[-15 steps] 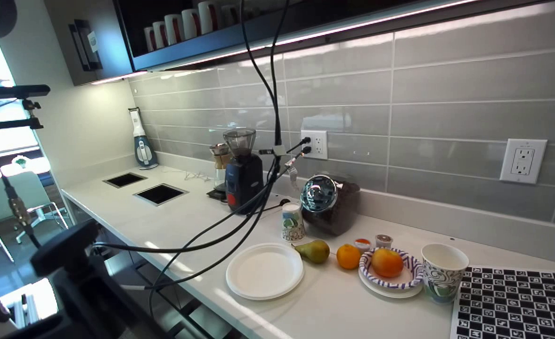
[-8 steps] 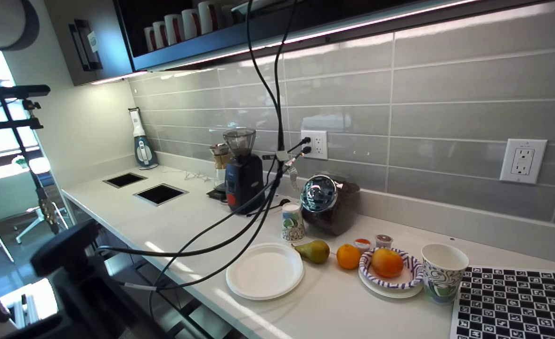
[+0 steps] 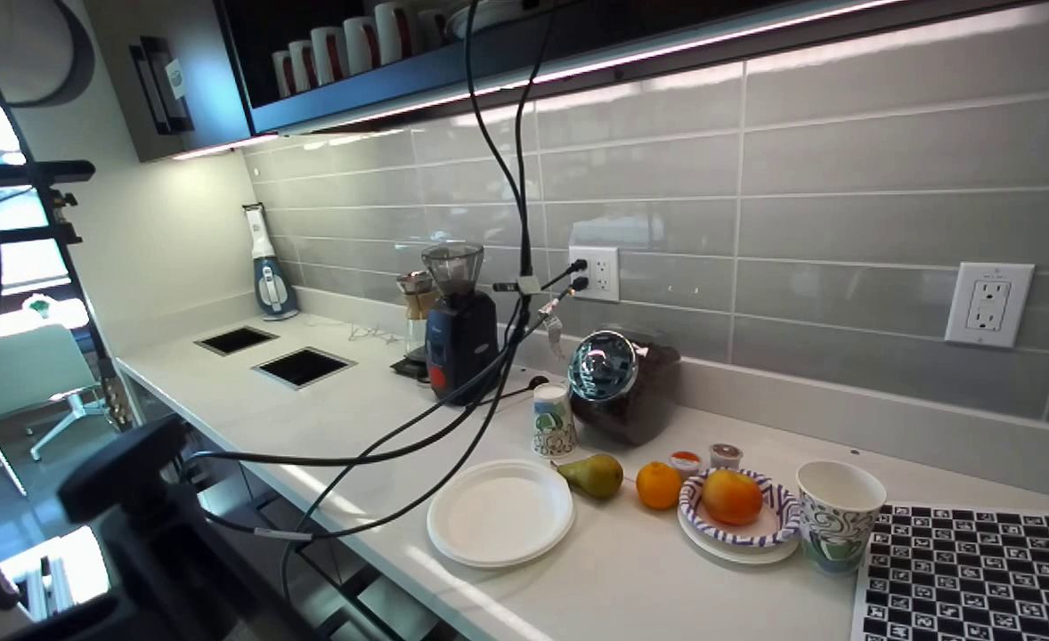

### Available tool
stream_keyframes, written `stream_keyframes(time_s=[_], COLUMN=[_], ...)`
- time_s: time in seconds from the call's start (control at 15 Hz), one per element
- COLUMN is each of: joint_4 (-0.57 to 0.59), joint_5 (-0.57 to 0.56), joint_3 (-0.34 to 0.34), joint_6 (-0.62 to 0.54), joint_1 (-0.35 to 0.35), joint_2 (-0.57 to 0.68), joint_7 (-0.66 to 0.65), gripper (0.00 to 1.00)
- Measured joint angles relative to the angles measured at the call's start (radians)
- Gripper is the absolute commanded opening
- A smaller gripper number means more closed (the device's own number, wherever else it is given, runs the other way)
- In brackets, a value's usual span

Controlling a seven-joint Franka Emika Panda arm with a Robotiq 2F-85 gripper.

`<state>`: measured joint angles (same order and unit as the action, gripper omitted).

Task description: Put the white plates on the counter then unstack them.

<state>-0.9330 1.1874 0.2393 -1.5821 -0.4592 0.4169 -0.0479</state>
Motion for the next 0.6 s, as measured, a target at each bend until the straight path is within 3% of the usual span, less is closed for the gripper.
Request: stream_keyframes(time_s=[0.2, 0.6], joint_4=[0.003, -0.008], joint_5=[-0.006, -0.043], joint_3=[0.015, 0.073], joint_6=[0.004, 0.049], joint_1=[-0.002, -0.037], joint_2=[-0.010, -0.062], joint_7=[0.004, 0.070], gripper=[0.97, 1.00])
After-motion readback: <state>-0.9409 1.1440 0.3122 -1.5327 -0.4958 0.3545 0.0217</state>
